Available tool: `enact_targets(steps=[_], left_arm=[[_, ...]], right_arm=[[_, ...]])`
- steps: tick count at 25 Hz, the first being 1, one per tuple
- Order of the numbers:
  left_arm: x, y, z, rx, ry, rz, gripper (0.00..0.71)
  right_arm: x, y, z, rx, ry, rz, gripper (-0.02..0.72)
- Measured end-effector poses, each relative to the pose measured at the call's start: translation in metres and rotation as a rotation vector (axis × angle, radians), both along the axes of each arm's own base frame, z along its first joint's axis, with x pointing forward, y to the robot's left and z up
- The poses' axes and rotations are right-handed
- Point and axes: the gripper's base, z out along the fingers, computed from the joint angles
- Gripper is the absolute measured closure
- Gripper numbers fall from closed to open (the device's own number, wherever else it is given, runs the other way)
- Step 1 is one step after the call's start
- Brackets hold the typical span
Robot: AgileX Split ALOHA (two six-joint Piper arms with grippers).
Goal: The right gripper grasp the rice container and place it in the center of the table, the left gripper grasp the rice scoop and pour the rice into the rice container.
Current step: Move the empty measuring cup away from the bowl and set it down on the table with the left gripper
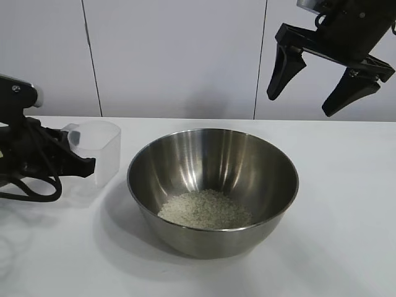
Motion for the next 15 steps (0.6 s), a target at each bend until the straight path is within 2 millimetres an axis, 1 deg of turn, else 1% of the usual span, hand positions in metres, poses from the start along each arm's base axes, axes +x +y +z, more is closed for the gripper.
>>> enact_targets(steps=[7,15], left_arm=[[0.001,0.0,-0.019,0.019,0.05,0.0,0.707],[0.002,0.005,-0.02,0.012,0.057,0.062,0.707]], right_arm=[[0.0,0.0,0.0,0.0,-0.003,-0.001,0.05],[0.001,0.0,0.0,0.0,-0.01,-0.004,0.05]])
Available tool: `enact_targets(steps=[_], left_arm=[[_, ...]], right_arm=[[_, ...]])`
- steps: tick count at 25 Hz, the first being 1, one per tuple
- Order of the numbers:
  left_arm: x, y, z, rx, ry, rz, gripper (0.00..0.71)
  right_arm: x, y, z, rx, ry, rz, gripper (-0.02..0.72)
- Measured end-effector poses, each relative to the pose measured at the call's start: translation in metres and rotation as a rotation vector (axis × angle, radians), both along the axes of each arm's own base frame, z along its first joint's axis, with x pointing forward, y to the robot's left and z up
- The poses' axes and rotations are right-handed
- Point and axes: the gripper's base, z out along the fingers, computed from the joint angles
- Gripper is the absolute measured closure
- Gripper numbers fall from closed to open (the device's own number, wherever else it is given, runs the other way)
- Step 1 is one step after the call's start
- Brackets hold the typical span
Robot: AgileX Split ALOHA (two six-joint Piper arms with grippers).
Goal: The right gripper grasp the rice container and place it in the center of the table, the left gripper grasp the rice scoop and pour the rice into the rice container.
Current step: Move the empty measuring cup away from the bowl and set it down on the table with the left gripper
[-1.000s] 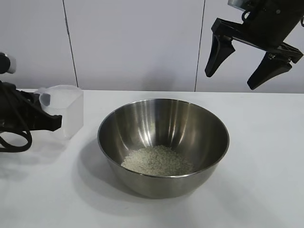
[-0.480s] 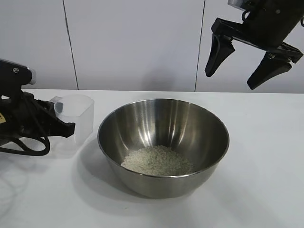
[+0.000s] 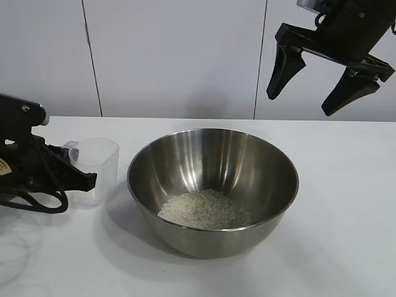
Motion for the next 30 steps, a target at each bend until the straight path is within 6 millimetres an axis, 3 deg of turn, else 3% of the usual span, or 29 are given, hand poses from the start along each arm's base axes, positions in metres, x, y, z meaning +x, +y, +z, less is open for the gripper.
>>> enact_targets(steps=[8,11,21,30], left_arm=[[0.0,0.001,0.0,-0.002,0.0,0.007,0.704],[0.0,0.001,-0.001,0.0,0.008,0.007,0.666],[-0.004,0.002,-0.003,0.007,0.031,0.009,0.336],[-0.023,0.009,-0.011,0.031,0.088,0.01,0.114]], right_arm=[[0.001,0.0,0.0,0.0,-0.006,-0.002,0.05],[0.001,0.0,0.0,0.0,-0.006,-0.002,0.05],[0.0,0.0,0.0,0.0,-0.003,-0.001,0.05],[0.0,0.0,0.0,0.0,-0.003,-0.001,0.05]])
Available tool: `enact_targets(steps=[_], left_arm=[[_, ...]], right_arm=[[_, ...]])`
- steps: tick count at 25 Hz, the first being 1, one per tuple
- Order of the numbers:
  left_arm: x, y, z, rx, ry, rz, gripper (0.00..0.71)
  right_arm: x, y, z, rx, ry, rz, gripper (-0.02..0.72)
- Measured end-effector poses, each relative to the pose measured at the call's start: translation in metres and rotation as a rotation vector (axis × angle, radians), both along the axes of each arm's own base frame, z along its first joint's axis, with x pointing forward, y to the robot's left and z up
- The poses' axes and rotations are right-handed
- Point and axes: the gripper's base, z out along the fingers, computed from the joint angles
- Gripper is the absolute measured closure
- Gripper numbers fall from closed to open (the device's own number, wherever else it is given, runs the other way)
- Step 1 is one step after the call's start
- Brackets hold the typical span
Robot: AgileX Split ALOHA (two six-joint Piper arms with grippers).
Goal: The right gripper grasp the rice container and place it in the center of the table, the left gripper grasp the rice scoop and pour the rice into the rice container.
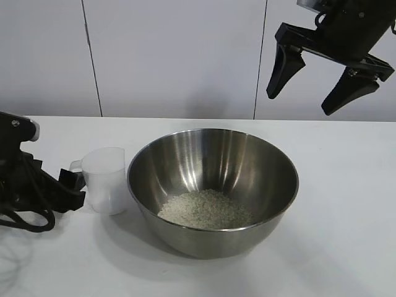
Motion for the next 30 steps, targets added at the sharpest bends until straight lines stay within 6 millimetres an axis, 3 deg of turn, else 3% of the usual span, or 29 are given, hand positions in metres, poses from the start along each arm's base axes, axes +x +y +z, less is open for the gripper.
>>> enact_targets(steps=[14,25,30], left_arm=[[-0.043,0.016,-0.006,-0.003,0.125,0.023,0.078],[-0.051,0.019,0.041,-0.065,0.085,0.04,0.078],[-0.04,0.011,0.077,-0.144,0.132,0.036,0.078]], right_arm=[[0.0,0.0,0.0,0.0,0.002,0.001,0.05],[0.0,0.0,0.0,0.0,0.002,0.001,0.05],[0.0,0.0,0.0,0.0,0.002,0.001,0.05]])
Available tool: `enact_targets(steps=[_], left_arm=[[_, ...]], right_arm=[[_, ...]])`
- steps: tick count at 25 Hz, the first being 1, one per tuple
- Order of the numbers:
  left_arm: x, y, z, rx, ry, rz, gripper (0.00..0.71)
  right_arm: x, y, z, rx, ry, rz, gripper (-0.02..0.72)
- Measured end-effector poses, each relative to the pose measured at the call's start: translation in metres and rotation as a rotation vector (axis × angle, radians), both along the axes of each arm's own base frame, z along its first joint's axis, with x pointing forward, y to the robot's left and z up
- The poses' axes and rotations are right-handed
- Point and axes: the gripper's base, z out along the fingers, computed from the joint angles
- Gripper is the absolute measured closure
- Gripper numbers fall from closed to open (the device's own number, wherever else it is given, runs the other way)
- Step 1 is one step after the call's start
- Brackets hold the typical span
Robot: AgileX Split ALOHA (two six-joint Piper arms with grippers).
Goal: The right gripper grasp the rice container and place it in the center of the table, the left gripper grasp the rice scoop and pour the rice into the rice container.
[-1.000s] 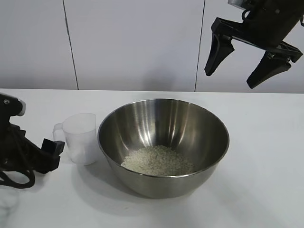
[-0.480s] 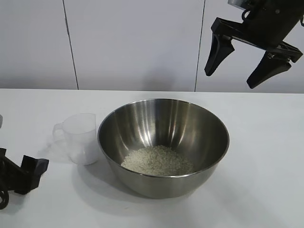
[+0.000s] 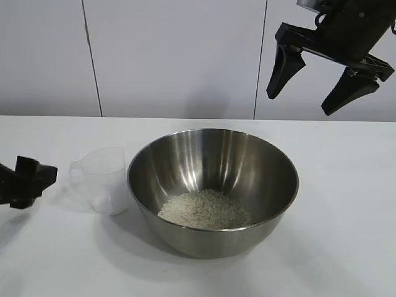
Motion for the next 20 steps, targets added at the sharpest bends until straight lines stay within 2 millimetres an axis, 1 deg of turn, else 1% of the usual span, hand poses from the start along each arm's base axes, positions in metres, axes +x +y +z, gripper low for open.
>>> enact_targets(steps=[4,9,12,14,16,19,20], left_arm=[[0.017,-0.013,0.037,0.015,0.123,-0.062,0.078],[0.043,-0.026,0.094,0.056,0.282,-0.086,0.078],[0.053,-0.031,0.122,0.059,0.324,-0.092,0.078],[0.056,-0.034,0.138,0.035,0.338,-0.092,0.073],[0.058,-0.037,0.152,-0.008,0.364,-0.093,0.044],[0.057,-0.043,0.164,-0.076,0.428,-0.1,0.023],[0.057,-0.045,0.165,-0.095,0.459,-0.103,0.021]], right_arm=[[0.0,0.0,0.0,0.0,0.0,0.0,0.05],[0.0,0.0,0.0,0.0,0.0,0.0,0.05],[0.0,0.0,0.0,0.001,0.0,0.0,0.05],[0.0,0.0,0.0,0.005,0.001,-0.002,0.05],[0.0,0.001,0.0,0.011,-0.001,-0.004,0.05],[0.0,0.001,0.001,0.015,-0.004,-0.006,0.05],[0.0,0.001,0.001,0.017,-0.003,-0.007,0.05]])
